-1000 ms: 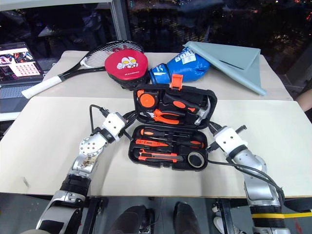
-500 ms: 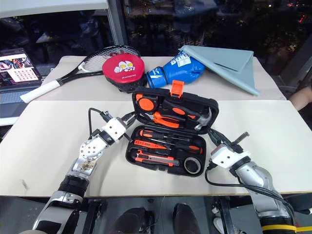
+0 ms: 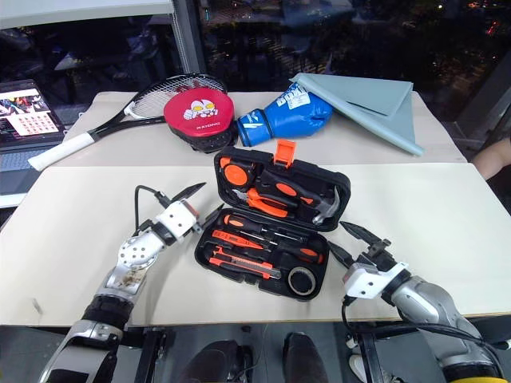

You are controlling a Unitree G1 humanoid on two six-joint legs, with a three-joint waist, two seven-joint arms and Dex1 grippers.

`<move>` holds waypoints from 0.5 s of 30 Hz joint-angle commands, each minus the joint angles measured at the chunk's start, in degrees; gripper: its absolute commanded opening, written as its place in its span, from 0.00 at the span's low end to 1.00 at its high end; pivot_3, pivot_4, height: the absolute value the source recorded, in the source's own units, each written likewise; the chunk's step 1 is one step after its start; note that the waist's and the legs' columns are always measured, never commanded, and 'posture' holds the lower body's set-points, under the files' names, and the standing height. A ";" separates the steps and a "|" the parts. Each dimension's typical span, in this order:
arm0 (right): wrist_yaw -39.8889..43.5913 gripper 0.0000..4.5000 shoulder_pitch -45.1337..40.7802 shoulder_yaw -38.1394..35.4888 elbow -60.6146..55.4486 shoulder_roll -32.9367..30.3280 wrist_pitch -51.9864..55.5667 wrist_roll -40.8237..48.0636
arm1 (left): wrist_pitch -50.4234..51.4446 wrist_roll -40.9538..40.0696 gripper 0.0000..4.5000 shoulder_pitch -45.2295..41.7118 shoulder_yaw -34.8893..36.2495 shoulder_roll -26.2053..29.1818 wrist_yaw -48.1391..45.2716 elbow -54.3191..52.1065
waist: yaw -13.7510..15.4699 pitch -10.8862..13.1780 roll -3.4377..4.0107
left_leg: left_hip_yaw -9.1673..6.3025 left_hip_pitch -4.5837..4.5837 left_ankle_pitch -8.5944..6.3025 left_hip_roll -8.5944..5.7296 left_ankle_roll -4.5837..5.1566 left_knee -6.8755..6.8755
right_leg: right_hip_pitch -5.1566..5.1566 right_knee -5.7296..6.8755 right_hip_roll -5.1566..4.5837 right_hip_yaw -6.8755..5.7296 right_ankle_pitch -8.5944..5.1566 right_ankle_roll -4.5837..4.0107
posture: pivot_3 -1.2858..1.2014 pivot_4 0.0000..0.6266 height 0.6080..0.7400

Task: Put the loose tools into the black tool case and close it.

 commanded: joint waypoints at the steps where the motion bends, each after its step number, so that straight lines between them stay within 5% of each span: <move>1: 3.55 1.00 4.83 -4.46 -2.79 -3.51 -0.33 6.03 | 0.58 -1.51 1.00 3.64 2.89 3.03 -0.10 -2.23 | 0.14 0.00 0.00 | 0.00 0.05 -0.02 0.00 0.03 -0.04 | 0.04 -0.07 -0.01 0.00 0.00 0.01 | 0.52 0.24 0.94; 8: 12.96 1.00 7.75 -8.31 -8.42 -2.73 23.38 29.74 | 8.76 -5.13 1.00 2.77 3.95 3.54 -2.46 -3.00 | 0.73 0.03 -0.05 | -0.01 0.04 -0.31 0.06 0.49 -0.01 | 0.08 -0.43 -0.06 -0.12 0.04 0.08 | 0.52 0.24 0.94; 15: 9.65 1.00 -3.72 -12.14 -18.03 -2.19 64.81 57.58 | 42.78 -17.41 1.00 -12.57 3.32 1.29 -14.29 -1.78 | 1.02 0.05 -0.08 | -0.03 -0.18 -0.32 0.07 0.53 0.08 | 0.06 -0.40 -0.07 -0.18 0.09 0.10 | 0.52 0.24 0.94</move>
